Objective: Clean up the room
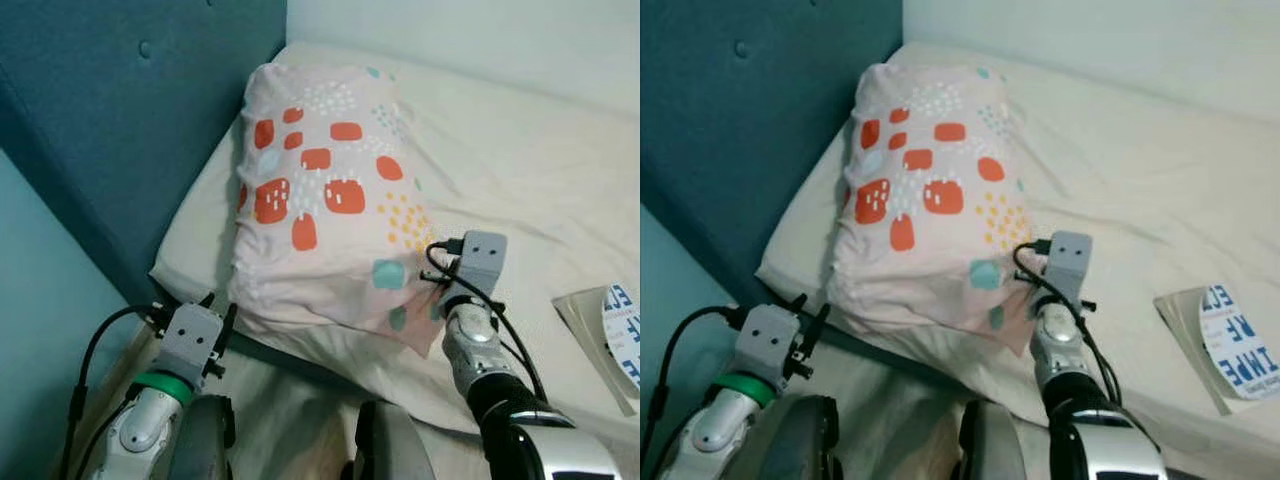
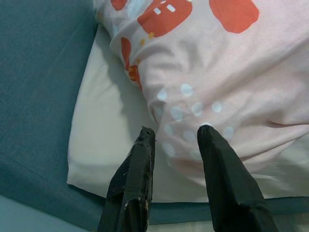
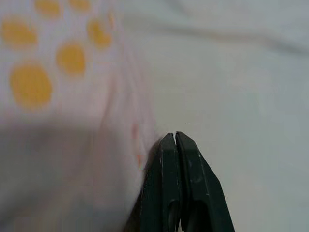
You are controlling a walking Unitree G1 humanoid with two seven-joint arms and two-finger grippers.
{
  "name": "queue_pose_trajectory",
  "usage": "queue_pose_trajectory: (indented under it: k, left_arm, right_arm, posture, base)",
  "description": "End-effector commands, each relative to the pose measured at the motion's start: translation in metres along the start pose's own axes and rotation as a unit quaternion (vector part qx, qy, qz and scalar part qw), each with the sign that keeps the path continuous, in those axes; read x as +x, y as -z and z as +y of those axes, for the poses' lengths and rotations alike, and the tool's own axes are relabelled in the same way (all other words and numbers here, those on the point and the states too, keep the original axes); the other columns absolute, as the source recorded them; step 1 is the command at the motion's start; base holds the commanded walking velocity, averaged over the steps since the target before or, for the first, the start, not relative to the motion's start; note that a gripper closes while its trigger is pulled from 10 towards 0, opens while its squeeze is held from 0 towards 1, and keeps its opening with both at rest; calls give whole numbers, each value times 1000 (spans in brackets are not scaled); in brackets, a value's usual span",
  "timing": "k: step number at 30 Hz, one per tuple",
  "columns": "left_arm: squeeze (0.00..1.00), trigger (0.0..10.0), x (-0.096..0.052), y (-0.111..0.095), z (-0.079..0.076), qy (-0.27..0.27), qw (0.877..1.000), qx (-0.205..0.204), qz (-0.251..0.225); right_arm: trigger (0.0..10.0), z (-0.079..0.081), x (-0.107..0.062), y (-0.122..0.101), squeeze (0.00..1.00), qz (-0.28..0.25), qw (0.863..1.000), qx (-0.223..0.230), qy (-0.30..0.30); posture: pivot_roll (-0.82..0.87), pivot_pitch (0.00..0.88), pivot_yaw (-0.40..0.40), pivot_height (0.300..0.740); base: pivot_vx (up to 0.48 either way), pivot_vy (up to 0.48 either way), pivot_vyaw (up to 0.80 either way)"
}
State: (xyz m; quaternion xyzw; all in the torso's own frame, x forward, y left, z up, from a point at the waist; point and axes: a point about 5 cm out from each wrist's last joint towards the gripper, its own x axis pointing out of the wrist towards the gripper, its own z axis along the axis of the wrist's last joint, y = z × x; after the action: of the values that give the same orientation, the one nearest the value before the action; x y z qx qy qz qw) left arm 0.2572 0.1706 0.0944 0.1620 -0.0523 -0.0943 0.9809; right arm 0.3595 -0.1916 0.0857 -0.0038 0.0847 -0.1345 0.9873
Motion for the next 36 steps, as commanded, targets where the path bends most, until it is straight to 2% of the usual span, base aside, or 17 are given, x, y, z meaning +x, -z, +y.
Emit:
queue_pose_trajectory:
  k: [1,2,4,7,11,13,14,22,23,24,26,28,29,31,33,34,36]
  left_arm:
    - [0,10000,-3,3,-5,13,1000,1,11]
    - [0,10000,-2,-1,-5,17,1000,5,7]
    - [0,10000,0,-4,-4,18,1000,7,5]
    - [0,10000,1,-5,-2,18,1000,10,3]
    - [0,10000,8,-11,8,7,1000,15,-8]
    - [0,10000,8,-11,8,7,1000,15,-8]
    - [0,10000,12,-14,15,-3,1000,17,-13]
    - [0,10000,18,-20,25,-12,1000,19,-21]
    - [0,10000,20,-22,26,-13,999,19,-24]
    - [0,10000,20,-22,26,-13,999,19,-24]
    - [0,10000,23,-25,26,-14,999,19,-29]
    - [0,10000,24,-25,24,-12,999,18,-30]
    - [0,10000,24,-24,22,-10,999,18,-29]
    - [0,10000,24,-24,20,-7,999,19,-28]
    - [0,10000,23,-23,17,-1,999,19,-27]
    - [0,10000,23,-23,16,0,999,19,-27]
    - [0,10000,20,-21,12,5,999,19,-25]
  right_arm:
    - [0,3,-5,15,0,34,999,-10,-11]
    - [0,21,-13,29,0,63,997,-10,-44]
    - [0,35,-19,37,0,80,995,-3,-63]
    - [0,50,-24,40,0,88,993,17,-81]
    - [0,97,-37,33,0,90,982,64,-155]
    - [0,97,-37,33,0,90,982,64,-155]
    - [0,120,-43,25,0,88,972,89,-200]
    - [0,164,-58,3,0,83,940,153,-293]
    - [0,177,-63,-7,0,80,925,184,-323]
    - [0,177,-63,-7,0,80,925,184,-323]
    - [196,195,-70,-23,0,72,897,241,-362]
    - [1137,195,-69,-29,0,64,892,254,-369]
    - [1451,190,-66,-27,0,47,905,213,-365]
    - [1137,185,-64,-26,0,35,914,182,-362]
    - [0,167,-55,-23,0,-11,936,102,-338]
    - [0,159,-51,-23,0,-29,941,86,-325]
    - [0,127,-35,-27,0,-57,957,115,-260]
  posture:
    - [143,200,-45,602]
    - [150,206,-35,602]
    - [152,206,-29,602]
    - [153,206,-21,602]
    - [155,198,3,602]
    - [155,198,3,602]
    - [156,195,12,602]
    - [152,184,27,602]
    - [152,184,28,602]
    - [152,184,28,602]
    - [150,182,24,602]
    - [141,176,18,602]
    - [141,175,16,602]
    - [141,175,16,602]
    - [141,170,9,602]
    - [140,170,7,602]
    - [139,172,-5,602]
  base:
    - [0,0,0]
    - [0,0,0]
    - [0,0,0]
    - [0,0,0]
    - [0,0,0]
    - [0,0,0]
    - [0,0,0]
    - [0,0,0]
    - [0,0,0]
    - [0,0,0]
    - [0,0,0]
    - [0,0,0]
    - [0,0,0]
    - [0,0,0]
    - [0,0,0]
    - [0,0,0]
    - [0,0,0]
